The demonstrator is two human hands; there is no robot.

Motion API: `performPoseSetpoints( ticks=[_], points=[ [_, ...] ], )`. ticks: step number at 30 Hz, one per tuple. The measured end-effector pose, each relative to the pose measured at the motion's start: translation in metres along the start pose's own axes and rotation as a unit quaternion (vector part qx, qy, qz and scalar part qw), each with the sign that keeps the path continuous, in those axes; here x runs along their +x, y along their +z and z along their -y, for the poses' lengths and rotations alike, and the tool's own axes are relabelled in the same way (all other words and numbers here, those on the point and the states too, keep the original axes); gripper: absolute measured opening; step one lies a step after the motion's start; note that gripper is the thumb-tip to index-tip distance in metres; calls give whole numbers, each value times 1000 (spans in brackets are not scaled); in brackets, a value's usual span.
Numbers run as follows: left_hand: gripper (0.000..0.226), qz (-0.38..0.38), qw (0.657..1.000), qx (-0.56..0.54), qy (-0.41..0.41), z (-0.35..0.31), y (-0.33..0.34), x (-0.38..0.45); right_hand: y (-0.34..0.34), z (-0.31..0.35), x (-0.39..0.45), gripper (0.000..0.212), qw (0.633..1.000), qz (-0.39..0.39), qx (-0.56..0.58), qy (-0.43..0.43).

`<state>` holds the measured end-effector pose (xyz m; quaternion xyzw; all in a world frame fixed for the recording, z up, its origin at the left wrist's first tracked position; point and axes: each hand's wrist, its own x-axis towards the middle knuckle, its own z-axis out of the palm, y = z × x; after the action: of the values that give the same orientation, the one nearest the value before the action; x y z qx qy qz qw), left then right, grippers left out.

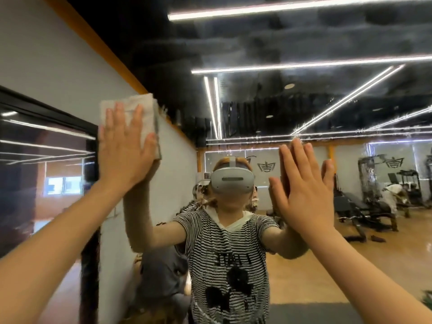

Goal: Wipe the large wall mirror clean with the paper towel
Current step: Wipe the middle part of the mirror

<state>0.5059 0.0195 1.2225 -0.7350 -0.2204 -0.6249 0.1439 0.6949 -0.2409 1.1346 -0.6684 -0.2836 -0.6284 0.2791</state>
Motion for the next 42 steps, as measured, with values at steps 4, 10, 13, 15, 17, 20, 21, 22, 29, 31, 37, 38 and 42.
performPoseSetpoints(
  ticks=[4,10,13,15,17,20,21,22,29,31,37,38,42],
  points=[
    [60,-45,989,-20,-142,12,0,7,1,1,-1,63,1000,-8,-4,4],
    [63,-49,978,-42,-199,-64,5,-2,1,2,-2,62,1000,-2,-3,8],
    [65,-22,993,-29,-108,-100,11,-16,1,0,-2,63,1000,6,-1,8],
    [65,4,999,-16,-42,-96,13,-20,1,-1,-2,63,1000,7,-1,7],
    [66,18,999,-1,30,-71,11,-19,1,-2,-2,63,1000,7,-3,5],
    [68,19,999,-3,40,-26,5,-10,0,-2,-2,62,1000,5,0,3],
    [68,13,1000,-10,10,-16,2,-7,0,-2,-3,62,1000,2,0,3],
    [66,3,1000,-16,-25,-10,1,-5,1,-1,-3,62,1000,0,-2,3],
    [63,-33,985,-43,-166,-71,5,-6,1,1,-4,63,1000,6,-19,10],
    [64,-16,995,-36,-89,-102,9,-13,1,1,-3,63,1000,5,-19,9],
    [63,39,992,-15,116,-93,9,-15,0,-3,-2,63,1000,-2,-1,-1],
    [62,46,992,-20,118,-80,8,-13,0,-3,-3,63,1000,-1,0,0],
    [65,-4,1000,-26,-8,-30,2,-9,0,-1,-3,63,1000,6,0,6]
  ],
)
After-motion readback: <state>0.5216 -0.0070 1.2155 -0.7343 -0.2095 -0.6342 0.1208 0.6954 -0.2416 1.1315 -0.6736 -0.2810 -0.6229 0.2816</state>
